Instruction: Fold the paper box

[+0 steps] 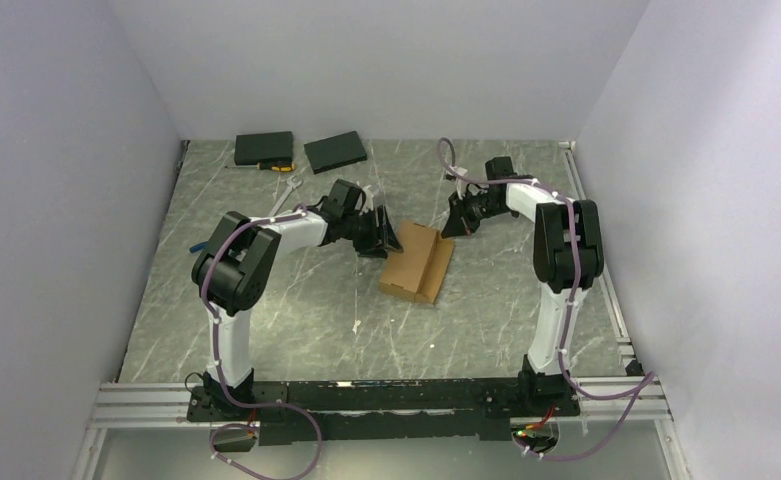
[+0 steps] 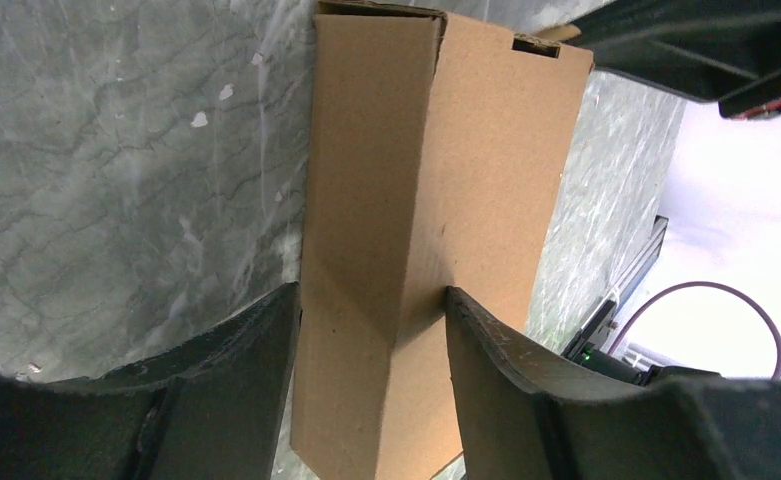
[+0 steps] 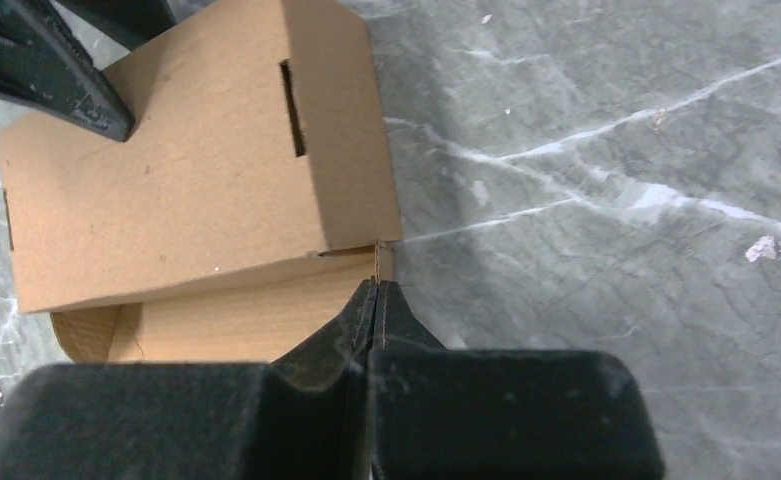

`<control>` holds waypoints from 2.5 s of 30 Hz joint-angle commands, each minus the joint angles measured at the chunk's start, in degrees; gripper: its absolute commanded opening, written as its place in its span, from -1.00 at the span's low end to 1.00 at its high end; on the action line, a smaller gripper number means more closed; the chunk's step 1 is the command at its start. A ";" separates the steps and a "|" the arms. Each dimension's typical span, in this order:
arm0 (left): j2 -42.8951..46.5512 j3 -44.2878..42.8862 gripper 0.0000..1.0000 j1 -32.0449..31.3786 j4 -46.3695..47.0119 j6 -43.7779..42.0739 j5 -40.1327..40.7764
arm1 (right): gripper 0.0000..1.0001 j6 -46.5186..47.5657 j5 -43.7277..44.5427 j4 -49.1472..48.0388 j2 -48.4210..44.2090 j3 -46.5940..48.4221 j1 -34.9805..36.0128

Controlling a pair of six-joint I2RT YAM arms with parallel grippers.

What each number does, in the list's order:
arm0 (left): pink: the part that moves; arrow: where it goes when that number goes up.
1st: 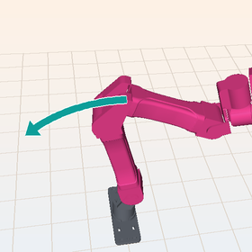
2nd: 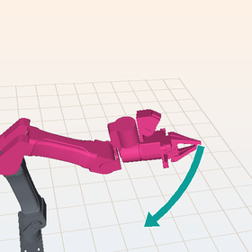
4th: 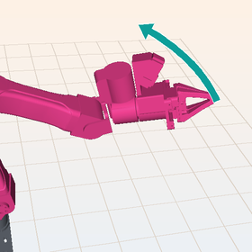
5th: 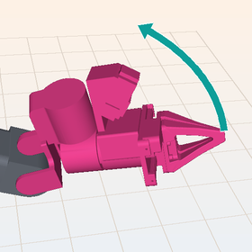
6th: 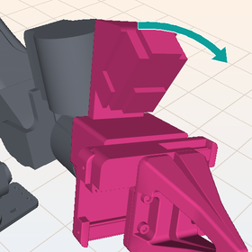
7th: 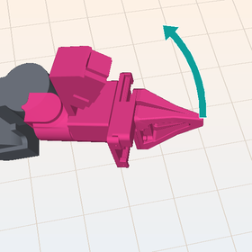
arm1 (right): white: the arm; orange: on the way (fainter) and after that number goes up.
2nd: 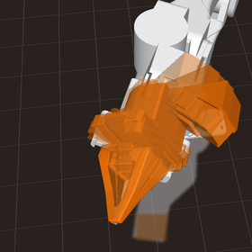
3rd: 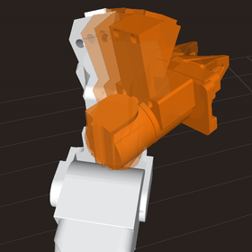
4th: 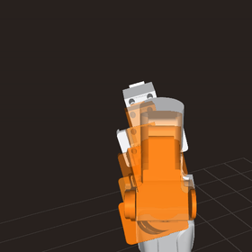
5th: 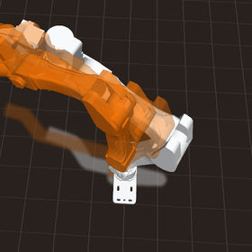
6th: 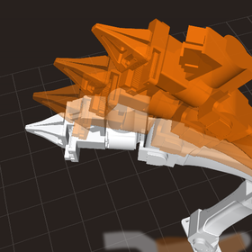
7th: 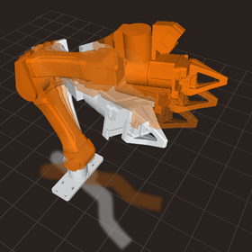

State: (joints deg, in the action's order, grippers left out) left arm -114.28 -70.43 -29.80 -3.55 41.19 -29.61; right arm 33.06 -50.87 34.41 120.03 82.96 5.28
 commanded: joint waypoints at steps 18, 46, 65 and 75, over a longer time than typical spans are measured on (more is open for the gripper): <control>-1.20 1.16 0.17 0.80 -1.11 -1.51 1.89 | -1.00 0.53 6.22 -7.29 -12.65 -11.53 3.59; -1.47 1.78 0.14 1.16 -1.18 -2.80 -0.10 | -0.77 -3.04 11.68 -8.59 -13.27 -13.93 3.86; -1.84 1.24 0.14 1.15 -1.37 -3.02 -0.80 | -0.34 -2.76 12.70 -12.29 -12.06 -12.18 3.60; -2.36 1.05 0.13 1.16 -1.16 -2.89 -1.17 | -0.36 1.55 11.12 -13.32 -12.77 -12.72 3.69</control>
State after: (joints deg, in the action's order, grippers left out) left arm -114.50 -69.73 -28.91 -2.59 40.53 -32.10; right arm 31.79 -37.85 23.66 108.53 69.36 8.84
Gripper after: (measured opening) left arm 0.572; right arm 0.325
